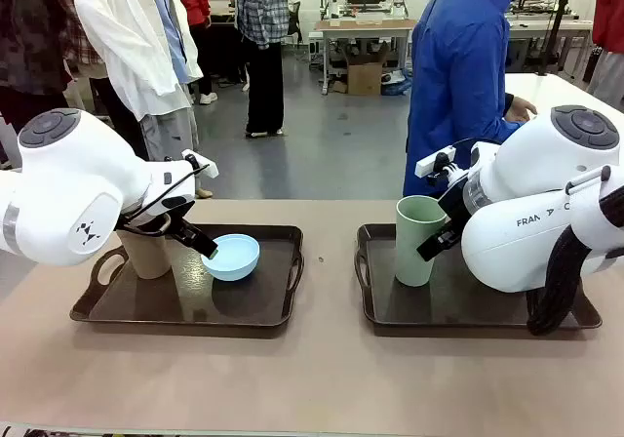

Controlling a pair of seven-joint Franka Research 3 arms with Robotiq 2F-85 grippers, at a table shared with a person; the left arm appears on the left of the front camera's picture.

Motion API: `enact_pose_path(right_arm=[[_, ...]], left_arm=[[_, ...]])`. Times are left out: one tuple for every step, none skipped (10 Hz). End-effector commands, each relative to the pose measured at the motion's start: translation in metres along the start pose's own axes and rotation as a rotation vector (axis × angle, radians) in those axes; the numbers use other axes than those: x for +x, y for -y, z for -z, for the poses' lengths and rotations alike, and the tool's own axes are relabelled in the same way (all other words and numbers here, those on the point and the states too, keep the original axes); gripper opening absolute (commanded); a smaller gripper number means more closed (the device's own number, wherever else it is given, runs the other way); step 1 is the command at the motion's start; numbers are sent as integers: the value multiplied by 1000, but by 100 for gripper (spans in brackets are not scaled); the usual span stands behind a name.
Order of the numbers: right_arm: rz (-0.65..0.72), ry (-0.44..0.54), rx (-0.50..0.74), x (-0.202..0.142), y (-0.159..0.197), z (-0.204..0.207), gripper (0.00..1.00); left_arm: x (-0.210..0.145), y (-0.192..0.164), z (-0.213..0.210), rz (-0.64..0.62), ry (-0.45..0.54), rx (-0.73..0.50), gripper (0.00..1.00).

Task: Set up a tray with a mat and arrange the tableware.
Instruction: Pick up the Picnic Bowl and Reusable plastic cup from the Handle tray in front of the human's position and hold them in the air.

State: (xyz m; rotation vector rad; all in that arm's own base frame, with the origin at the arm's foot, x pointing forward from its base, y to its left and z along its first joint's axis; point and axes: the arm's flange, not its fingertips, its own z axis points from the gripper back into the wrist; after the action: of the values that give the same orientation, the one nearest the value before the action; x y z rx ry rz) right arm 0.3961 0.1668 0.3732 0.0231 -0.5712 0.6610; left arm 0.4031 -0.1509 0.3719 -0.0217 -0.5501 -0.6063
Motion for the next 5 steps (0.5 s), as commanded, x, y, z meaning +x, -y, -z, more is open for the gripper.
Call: enact_pose_path(right_arm=[[0,1,0,0,0,0,100],[0,1,0,0,0,0,100],[0,1,0,0,0,0,100],[0,1,0,0,0,0,100],[0,1,0,0,0,0,100]], left_arm=[[0,0,0,-1,0,0,100],[0,0,0,-1,0,0,100],[0,0,0,-1,0,0,100],[0,0,0,-1,0,0,100],[0,0,0,-1,0,0,100]])
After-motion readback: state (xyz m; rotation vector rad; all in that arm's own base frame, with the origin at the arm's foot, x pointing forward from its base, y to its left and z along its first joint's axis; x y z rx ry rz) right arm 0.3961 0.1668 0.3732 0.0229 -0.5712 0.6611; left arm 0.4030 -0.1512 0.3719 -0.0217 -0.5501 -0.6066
